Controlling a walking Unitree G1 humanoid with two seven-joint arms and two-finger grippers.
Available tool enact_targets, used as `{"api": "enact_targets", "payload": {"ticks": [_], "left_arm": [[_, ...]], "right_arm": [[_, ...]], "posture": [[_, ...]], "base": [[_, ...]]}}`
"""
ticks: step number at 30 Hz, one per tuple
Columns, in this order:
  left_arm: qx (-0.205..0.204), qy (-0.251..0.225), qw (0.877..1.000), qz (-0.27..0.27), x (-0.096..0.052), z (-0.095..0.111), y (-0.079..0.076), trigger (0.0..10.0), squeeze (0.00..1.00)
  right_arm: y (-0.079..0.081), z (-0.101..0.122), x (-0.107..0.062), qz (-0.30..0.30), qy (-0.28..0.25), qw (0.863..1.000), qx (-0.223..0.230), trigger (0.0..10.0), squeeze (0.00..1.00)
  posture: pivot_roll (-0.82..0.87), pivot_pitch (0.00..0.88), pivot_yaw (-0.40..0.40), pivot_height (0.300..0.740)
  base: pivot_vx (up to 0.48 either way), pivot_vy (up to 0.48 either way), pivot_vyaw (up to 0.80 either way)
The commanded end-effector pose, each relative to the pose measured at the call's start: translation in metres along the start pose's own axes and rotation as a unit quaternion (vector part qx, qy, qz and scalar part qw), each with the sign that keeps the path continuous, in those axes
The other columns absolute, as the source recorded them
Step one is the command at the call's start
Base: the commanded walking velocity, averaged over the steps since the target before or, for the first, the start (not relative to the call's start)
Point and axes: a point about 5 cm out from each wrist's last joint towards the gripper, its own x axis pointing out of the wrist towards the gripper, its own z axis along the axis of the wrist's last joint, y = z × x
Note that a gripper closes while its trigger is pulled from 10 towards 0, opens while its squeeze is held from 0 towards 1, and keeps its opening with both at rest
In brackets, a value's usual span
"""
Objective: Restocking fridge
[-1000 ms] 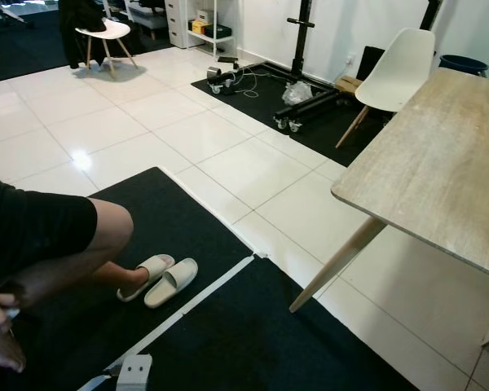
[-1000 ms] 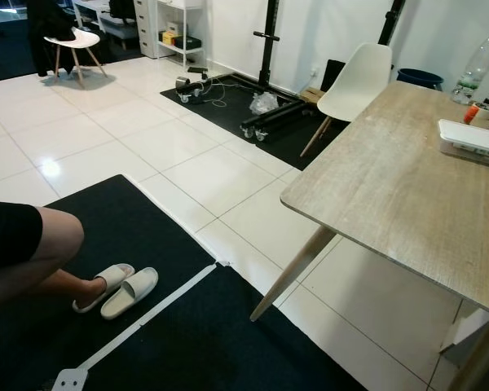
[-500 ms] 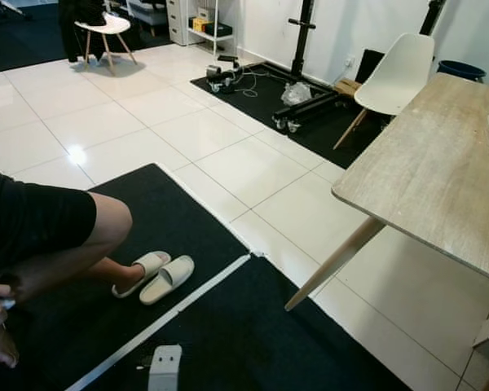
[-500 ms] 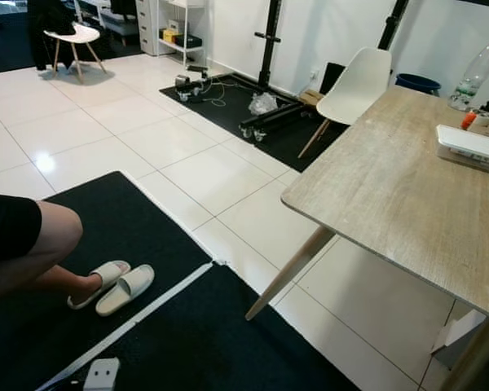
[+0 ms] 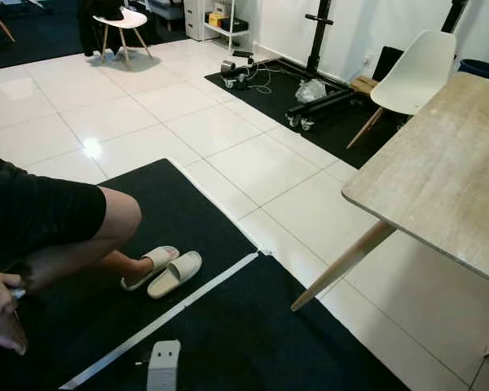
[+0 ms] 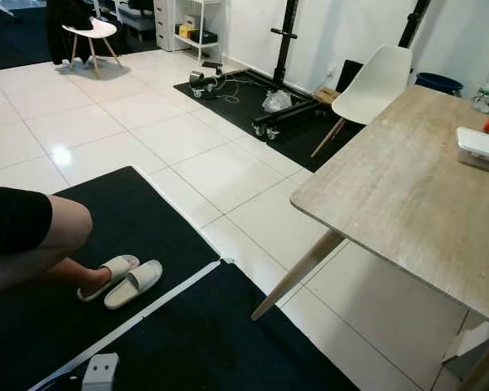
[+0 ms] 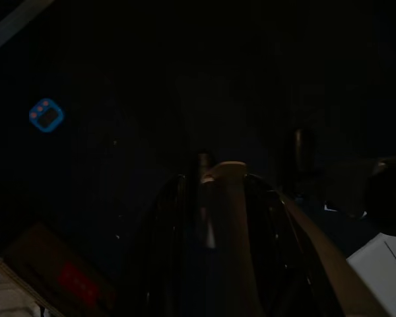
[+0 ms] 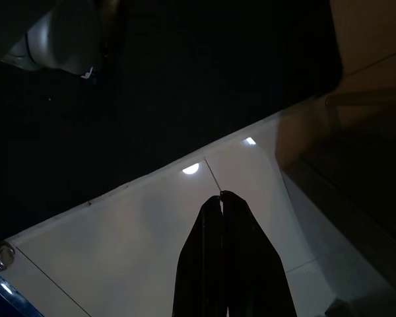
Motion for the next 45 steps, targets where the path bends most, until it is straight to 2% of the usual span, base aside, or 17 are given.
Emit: {"api": "enact_targets", "payload": {"ticks": [1, 8, 16, 25, 29, 35, 43, 44, 45], "left_arm": [[-0.009, 0.004, 1.0, 0.01, -0.003, -0.004, 0.011, 10.0, 0.0], [-0.025, 0.01, 0.999, 0.019, -0.007, -0.016, 0.02, 10.0, 0.0], [-0.021, 0.024, 0.999, 0.012, -0.008, -0.033, 0.01, 10.0, 0.0], [-0.018, 0.013, 1.0, 0.009, -0.004, -0.024, 0.0, 10.0, 0.0], [-0.012, 0.015, 1.0, 0.009, -0.004, -0.022, 0.001, 10.0, 0.0], [0.014, 0.026, 0.999, 0.012, -0.006, -0.021, 0.014, 10.0, 0.0], [0.015, 0.028, 0.999, 0.012, -0.006, -0.021, 0.014, 10.0, 0.0], [0.016, 0.029, 0.999, 0.008, -0.005, -0.023, 0.008, 10.0, 0.0], [0.016, 0.029, 0.999, 0.008, -0.005, -0.023, 0.008, 10.0, 0.0]], "right_arm": [[-0.003, -0.002, -0.001, -0.003, 0.002, 1.0, -0.005, 10.0, 0.0], [-0.004, -0.002, -0.001, -0.003, 0.006, 1.0, -0.02, 10.0, 0.0], [-0.004, -0.001, -0.001, -0.003, 0.003, 1.0, -0.023, 10.0, 0.0], [-0.002, -0.002, -0.001, 0.005, 0.004, 1.0, -0.025, 10.0, 0.0], [-0.002, -0.002, -0.001, 0.005, 0.004, 1.0, -0.024, 10.0, 0.0], [-0.002, -0.003, -0.001, 0.005, 0.004, 1.0, -0.021, 10.0, 0.0], [-0.003, -0.003, -0.001, 0.004, 0.004, 1.0, -0.02, 10.0, 0.0], [-0.003, -0.002, -0.002, 0.005, 0.003, 1.0, -0.019, 10.0, 0.0], [-0.003, -0.002, -0.002, 0.005, 0.003, 1.0, -0.019, 10.0, 0.0]], "posture": [[0.04, 0.0, -0.087, 0.74], [0.05, 0.0, -0.11, 0.74], [0.06, 0.0, -0.105, 0.74], [0.07, 0.0, -0.098, 0.74], [0.06, 0.0, -0.095, 0.74], [0.06, 0.0, -0.092, 0.74], [0.05, 0.0, -0.093, 0.74], [0.05, 0.0, -0.093, 0.74], [0.05, 0.0, -0.093, 0.74]], "base": [[0.0, 0.0, 0.0], [0.0, 0.0, 0.0], [0.0, 0.0, 0.0], [0.0, 0.0, 0.0], [0.0, 0.0, 0.0], [0.0, 0.0, 0.0], [0.0, 0.0, 0.0], [0.259, 0.0, 0.0], [0.259, 0.0, 0.0]]}}
